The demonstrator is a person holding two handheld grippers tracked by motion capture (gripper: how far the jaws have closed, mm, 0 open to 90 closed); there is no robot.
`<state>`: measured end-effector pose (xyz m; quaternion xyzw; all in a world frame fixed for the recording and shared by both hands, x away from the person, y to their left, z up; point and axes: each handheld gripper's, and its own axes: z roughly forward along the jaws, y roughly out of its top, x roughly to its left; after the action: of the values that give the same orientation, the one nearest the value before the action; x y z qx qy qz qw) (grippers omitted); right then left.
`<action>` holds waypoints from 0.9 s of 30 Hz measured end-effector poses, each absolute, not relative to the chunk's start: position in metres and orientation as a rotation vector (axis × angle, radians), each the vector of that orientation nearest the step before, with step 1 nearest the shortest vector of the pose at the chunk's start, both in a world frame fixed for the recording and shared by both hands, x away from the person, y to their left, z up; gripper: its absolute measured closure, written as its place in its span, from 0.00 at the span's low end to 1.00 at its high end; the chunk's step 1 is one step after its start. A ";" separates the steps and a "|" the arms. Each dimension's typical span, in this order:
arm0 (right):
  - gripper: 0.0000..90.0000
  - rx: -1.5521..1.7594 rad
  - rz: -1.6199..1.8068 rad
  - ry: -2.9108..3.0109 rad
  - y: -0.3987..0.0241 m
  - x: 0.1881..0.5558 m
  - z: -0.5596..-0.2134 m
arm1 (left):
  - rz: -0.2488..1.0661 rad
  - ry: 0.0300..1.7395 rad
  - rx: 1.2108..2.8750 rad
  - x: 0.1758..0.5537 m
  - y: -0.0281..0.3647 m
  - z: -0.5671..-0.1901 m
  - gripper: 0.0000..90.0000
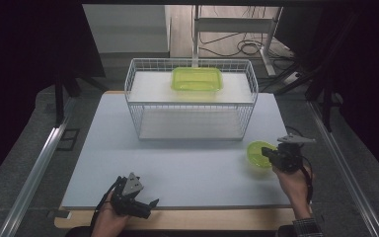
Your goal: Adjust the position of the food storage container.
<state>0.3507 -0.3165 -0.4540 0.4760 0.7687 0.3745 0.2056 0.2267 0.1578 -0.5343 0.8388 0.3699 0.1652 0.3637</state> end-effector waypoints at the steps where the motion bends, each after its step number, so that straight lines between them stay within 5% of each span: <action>1: 0.99 1.350 1.028 2.113 -0.326 0.353 -0.455 | 0.425 0.952 2.159 0.227 0.158 -0.534 0.00; 27: 0.99 1.448 0.910 2.026 -0.355 0.379 -0.476 | 0.425 0.951 2.186 0.227 0.156 -0.536 0.00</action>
<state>0.3787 -0.3554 -0.4762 0.5298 0.7413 0.3331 0.2427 0.2275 0.1557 -0.5363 0.8448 0.3675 0.1641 0.3525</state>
